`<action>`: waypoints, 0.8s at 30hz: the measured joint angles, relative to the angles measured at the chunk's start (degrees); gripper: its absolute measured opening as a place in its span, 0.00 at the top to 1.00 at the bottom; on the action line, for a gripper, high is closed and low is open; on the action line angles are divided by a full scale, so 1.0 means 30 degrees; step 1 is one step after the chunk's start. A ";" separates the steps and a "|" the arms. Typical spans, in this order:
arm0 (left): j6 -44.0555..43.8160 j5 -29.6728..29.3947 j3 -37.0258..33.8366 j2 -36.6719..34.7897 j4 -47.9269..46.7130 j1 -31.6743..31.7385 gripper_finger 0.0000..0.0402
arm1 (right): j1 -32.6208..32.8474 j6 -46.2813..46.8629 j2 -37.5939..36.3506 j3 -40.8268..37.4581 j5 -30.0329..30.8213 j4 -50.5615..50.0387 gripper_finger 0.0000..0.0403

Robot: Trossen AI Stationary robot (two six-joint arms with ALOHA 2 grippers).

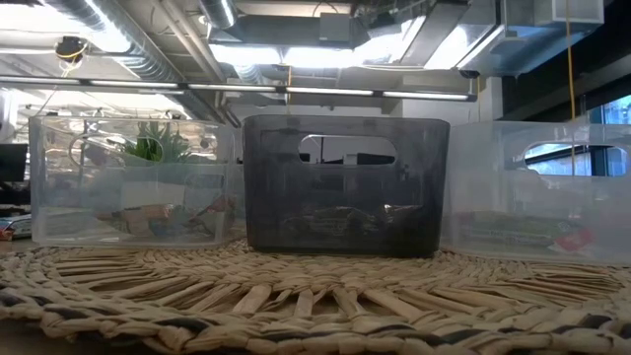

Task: Pick and place Granola Bars by type
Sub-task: Put the red granola bar into the right transparent bin

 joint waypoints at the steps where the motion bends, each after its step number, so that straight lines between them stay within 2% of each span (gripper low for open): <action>1: 0.0460 0.0540 0.0000 0.0000 0.0250 0.0313 0.81 | 0.0000 0.0313 0.0111 0.0000 -0.0229 0.0467 0.26; 7: 0.1494 0.3459 0.0000 0.0000 0.0590 0.1924 0.81 | 0.0006 0.1442 0.0391 -0.0007 -0.1078 0.2483 0.27; 11: 0.1545 0.5110 0.0000 0.0007 0.1081 0.2615 0.81 | 0.0000 0.1543 0.0403 -0.0007 -0.1078 0.2691 0.31; 17: 0.2083 0.7085 0.0000 0.0000 0.1627 0.3323 0.81 | -0.0007 0.1491 0.0410 -0.0007 -0.1078 0.2687 0.49; 24: 0.2248 0.7199 0.0000 0.0000 0.1679 0.3527 0.81 | -0.0015 0.1455 0.0403 -0.0007 -0.1049 0.2684 0.69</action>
